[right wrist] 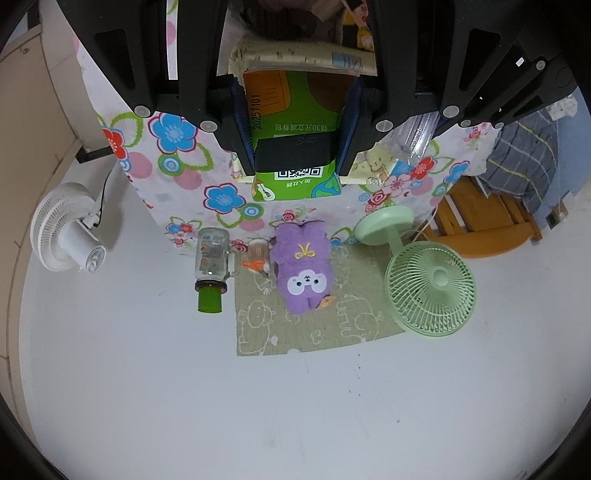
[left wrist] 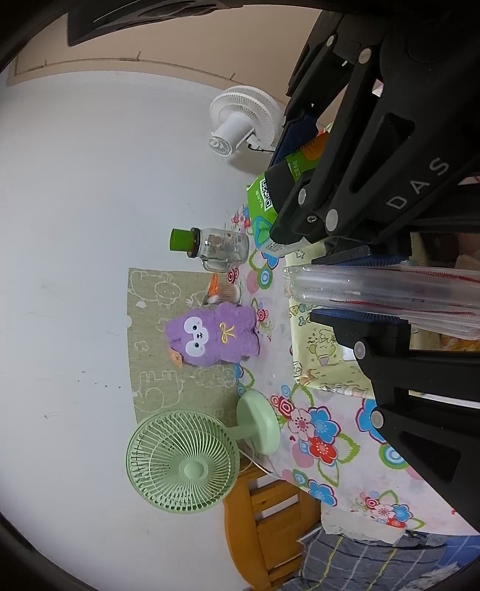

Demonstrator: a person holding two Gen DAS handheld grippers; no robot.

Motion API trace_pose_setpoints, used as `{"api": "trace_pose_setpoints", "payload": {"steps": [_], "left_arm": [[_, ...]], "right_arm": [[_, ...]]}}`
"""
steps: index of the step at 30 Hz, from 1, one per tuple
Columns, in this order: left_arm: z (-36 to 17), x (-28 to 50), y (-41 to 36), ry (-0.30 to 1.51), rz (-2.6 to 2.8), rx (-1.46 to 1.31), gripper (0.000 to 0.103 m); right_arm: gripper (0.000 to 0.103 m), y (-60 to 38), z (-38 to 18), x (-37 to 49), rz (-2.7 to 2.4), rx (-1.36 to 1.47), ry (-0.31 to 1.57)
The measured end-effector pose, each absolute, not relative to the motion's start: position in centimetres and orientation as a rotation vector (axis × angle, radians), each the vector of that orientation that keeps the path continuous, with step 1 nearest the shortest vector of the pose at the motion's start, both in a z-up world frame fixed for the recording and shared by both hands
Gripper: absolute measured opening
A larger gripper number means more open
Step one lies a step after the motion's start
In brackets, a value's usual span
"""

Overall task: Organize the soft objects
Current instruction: 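Carry the clear bag and green packet over the box with both tools, then open the left tool to drop the clear bag into the box while the right tool holds the packet, then open the right tool to drop the green packet into the box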

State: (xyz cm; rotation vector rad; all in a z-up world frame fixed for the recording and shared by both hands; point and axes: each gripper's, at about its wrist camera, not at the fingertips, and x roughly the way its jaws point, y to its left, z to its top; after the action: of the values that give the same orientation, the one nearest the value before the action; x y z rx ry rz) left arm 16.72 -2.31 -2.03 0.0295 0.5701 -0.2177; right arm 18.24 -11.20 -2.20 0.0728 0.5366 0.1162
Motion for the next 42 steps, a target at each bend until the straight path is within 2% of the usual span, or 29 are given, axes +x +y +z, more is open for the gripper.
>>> {"api": "trace_pose_setpoints", "payload": {"steps": [14, 18, 20, 23, 30, 33, 37, 42], "left_arm": [[-4.2, 22.1, -1.8, 0.626, -0.217, 0.007, 0.021], [-5.1, 22.9, -1.7, 0.636, -0.18, 0.026, 0.038], [-5.4, 23.3, -1.6, 0.647, -0.174, 0.03, 0.043], [-6.1, 23.8, -1.3, 0.668, -0.163, 0.027, 0.059], [-6.9, 24.4, -0.3, 0.695, -0.125, 0.028, 0.072], [-7.0, 24.4, 0.2, 0.701, -0.119, 0.025, 0.079], [-6.8, 24.0, 0.6, 0.697, -0.124, 0.013, 0.086], [-6.1, 23.2, 0.7, 0.679, -0.127, 0.012, 0.089]], "right_arm": [[0.045, -11.6, -4.1, 23.3, 0.138, 0.106, 0.57], [0.045, -11.5, -5.1, 24.5, 0.146, 0.104, 0.602], [0.045, -11.5, -5.6, 24.9, 0.152, 0.107, 0.619], [0.045, -11.1, -6.3, 25.5, 0.163, 0.103, 0.637], [0.047, -9.9, -6.9, 25.8, 0.173, 0.074, 0.625], [0.052, -9.6, -7.0, 25.9, 0.182, 0.075, 0.629], [0.075, -9.3, -7.0, 25.8, 0.211, 0.096, 0.635], [0.083, -9.1, -6.3, 24.9, 0.189, 0.082, 0.611]]}}
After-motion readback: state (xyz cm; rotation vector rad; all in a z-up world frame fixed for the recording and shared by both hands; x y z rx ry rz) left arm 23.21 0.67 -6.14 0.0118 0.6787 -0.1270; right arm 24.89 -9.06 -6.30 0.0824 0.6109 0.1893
